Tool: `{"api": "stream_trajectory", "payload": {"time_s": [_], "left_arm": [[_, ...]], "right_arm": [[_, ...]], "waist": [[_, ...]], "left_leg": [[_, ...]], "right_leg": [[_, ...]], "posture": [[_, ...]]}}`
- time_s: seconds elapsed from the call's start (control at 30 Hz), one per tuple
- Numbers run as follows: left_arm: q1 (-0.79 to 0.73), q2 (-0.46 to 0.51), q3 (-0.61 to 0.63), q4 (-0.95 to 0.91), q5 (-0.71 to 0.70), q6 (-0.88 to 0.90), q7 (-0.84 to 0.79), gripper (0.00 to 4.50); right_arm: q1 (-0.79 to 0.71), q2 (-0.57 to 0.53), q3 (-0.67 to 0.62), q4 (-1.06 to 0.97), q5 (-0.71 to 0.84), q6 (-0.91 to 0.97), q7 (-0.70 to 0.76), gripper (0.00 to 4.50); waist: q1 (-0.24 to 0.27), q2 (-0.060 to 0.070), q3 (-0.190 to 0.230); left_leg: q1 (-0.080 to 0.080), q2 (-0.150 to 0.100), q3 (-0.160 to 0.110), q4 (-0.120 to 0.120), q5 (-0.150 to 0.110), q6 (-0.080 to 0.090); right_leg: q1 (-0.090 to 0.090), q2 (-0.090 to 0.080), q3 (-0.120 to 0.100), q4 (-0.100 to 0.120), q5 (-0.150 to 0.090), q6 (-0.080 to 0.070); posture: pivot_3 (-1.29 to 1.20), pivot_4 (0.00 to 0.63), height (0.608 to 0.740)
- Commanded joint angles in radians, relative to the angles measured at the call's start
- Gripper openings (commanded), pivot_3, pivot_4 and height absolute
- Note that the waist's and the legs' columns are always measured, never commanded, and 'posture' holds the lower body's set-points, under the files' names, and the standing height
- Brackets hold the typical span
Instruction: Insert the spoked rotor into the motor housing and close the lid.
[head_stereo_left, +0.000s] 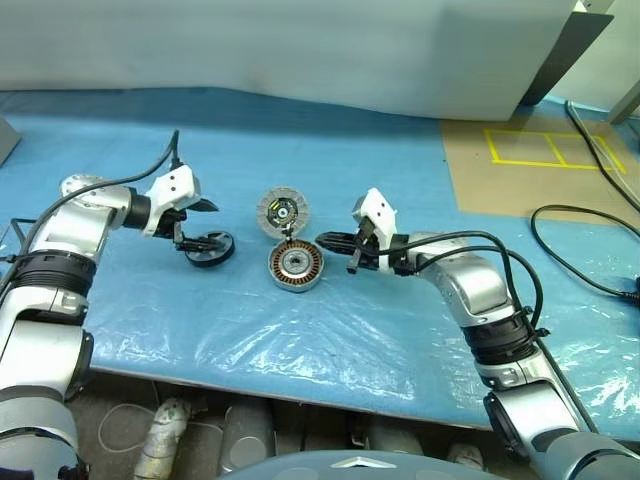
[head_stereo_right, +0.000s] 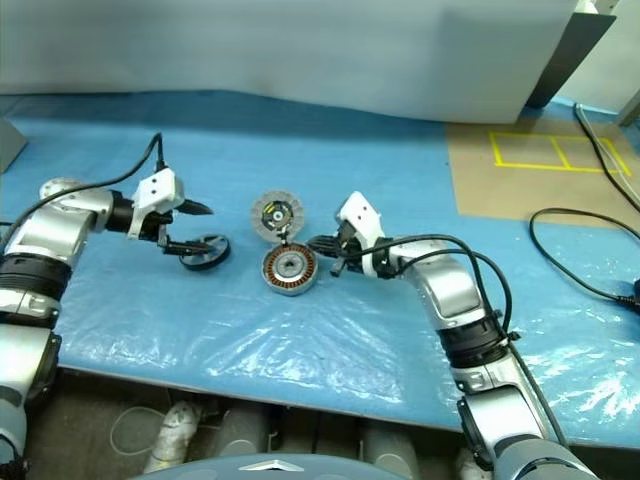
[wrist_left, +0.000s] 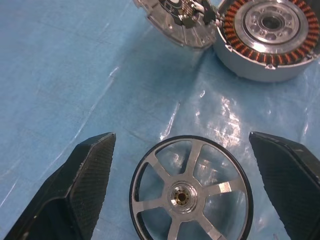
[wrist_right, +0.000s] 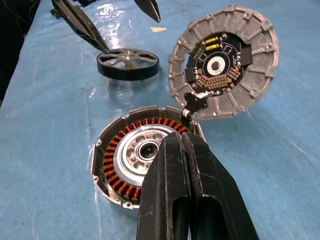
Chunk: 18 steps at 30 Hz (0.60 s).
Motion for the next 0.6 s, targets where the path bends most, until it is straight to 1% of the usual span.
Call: {"api": "stream_trajectory", "payload": {"time_s": [0.03,0.23,0.33,0.5,0.6], "left_arm": [[-0.050,0.023,0.016,0.062,0.015,-0.068,-0.051,4.50],[-0.090,0.010,0.008,0.172,0.061,-0.153,-0.050,4.50],[-0.105,-0.003,0.017,0.194,0.060,-0.167,-0.074,3.92],[-0.121,-0.012,-0.002,0.256,0.109,-0.239,-0.075,2.18],[-0.121,-0.022,-0.015,0.275,0.136,-0.272,-0.080,2.18]], "right_arm": [[0.032,-0.019,-0.038,-0.065,0.019,0.011,-0.034,0.01],[0.077,-0.031,-0.047,-0.094,0.019,0.024,-0.077,0.01],[0.090,-0.034,-0.050,-0.105,0.024,0.031,-0.087,0.00],[0.094,-0.032,-0.045,-0.097,0.027,0.032,-0.101,0.00],[0.089,-0.026,-0.043,-0.079,0.024,0.029,-0.109,0.00]], "waist": [[0.003,0.000,0.000],[0.005,0.000,0.000],[0.009,0.000,0.000],[0.017,0.000,0.000],[0.021,0.000,0.000]], "left_leg": [[0.000,0.000,0.000,0.000,0.000,0.000],[0.000,0.000,0.000,0.000,0.000,0.000],[0.000,0.000,0.000,0.000,0.000,0.000],[0.000,0.000,0.000,0.000,0.000,0.000],[0.000,0.000,0.000,0.000,0.000,0.000]], "right_leg": [[0.000,0.000,0.000,0.000,0.000,0.000],[0.000,0.000,0.000,0.001,0.000,0.000],[0.000,0.000,0.000,0.001,0.000,0.000],[0.000,0.000,0.000,0.001,0.000,0.000],[0.000,0.000,0.000,0.001,0.000,0.000]], "posture": [[0.00,0.150,0.740],[0.00,0.150,0.740],[0.00,0.150,0.740],[0.00,0.150,0.740],[0.00,0.150,0.740]]}}
